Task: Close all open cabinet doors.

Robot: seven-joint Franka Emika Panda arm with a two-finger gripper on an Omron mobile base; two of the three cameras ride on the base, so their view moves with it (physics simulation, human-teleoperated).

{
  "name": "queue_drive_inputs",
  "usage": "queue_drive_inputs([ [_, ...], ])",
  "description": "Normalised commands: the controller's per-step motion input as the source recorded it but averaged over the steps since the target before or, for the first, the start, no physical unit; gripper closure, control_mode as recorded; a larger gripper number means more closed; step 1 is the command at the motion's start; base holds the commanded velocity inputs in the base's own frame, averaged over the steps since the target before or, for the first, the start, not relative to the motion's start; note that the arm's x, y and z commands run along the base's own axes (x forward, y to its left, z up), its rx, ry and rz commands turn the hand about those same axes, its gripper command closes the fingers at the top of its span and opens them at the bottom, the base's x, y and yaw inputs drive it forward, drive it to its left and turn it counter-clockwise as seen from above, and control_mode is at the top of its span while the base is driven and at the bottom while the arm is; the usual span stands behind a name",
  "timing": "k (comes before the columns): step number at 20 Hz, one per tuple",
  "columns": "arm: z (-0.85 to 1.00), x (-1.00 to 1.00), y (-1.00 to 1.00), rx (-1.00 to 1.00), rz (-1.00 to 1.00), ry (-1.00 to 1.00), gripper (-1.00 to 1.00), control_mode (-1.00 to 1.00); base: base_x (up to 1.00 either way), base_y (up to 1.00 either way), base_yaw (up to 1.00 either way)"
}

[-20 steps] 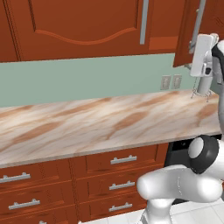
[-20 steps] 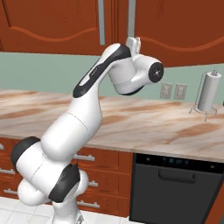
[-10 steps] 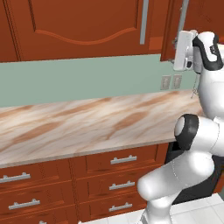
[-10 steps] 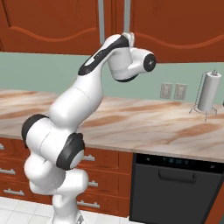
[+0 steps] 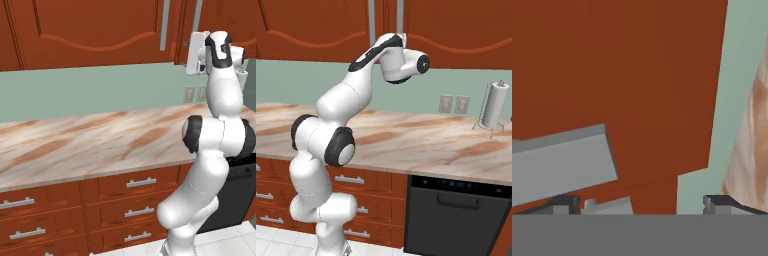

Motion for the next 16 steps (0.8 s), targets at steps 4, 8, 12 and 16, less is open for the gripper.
queue_drive_inputs([
  [4, 0.02, 0.60, 0.16, 0.00, 0.00, 0.00, -1.00, -1.00, 0.00, 0.00, 0.00],
  [8, 0.00, 0.64, 0.14, 0.00, 0.00, 0.00, -1.00, -1.00, 0.00, 0.00, 0.00],
  [12, 0.00, 0.66, 0.12, 0.00, 0.01, 0.01, -1.00, -1.00, 0.00, 0.00, 0.00],
  [16, 0.00, 0.65, 0.10, 0.00, 0.01, 0.01, -1.00, -1.00, 0.00, 0.00, 0.00],
])
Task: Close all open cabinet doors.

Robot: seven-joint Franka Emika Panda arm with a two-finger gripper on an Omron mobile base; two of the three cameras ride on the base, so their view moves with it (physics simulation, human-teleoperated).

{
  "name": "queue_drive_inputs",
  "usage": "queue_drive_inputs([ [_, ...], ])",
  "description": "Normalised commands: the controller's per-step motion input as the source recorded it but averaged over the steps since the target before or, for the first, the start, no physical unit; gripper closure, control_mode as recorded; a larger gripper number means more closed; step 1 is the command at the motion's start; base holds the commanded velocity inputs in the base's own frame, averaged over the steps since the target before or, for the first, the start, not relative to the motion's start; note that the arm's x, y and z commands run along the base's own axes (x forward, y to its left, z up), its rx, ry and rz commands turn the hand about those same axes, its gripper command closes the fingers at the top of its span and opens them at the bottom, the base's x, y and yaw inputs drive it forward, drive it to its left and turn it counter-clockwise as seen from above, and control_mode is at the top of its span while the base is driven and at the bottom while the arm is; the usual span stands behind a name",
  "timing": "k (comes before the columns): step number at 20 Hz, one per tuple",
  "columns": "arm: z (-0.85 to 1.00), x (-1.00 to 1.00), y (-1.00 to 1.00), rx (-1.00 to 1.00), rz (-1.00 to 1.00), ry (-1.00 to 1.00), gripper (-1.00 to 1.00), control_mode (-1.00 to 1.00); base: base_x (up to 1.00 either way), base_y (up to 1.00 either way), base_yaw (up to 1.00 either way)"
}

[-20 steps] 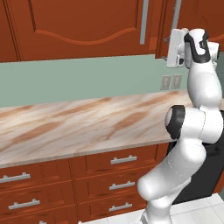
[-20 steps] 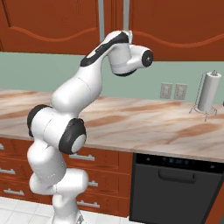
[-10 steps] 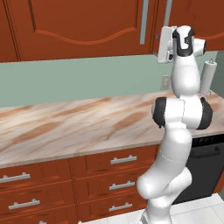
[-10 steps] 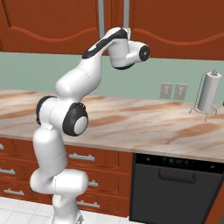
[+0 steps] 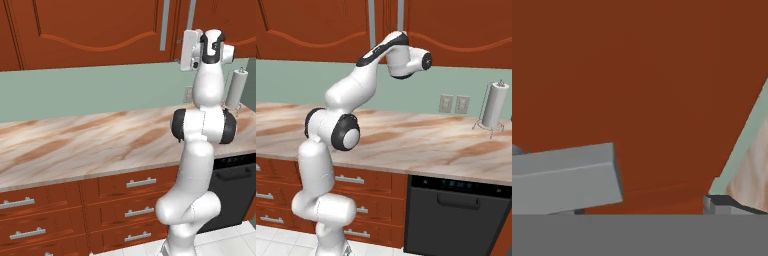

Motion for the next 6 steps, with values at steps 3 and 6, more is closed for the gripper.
queue_drive_inputs([
  [3, 0.00, 0.39, 0.17, -0.03, 0.00, 0.00, -1.00, -1.00, 0.00, 0.00, 0.00],
  [6, 0.00, 0.12, 0.24, -0.09, 0.00, 0.00, -1.00, -1.00, 0.00, 0.00, 0.00],
])
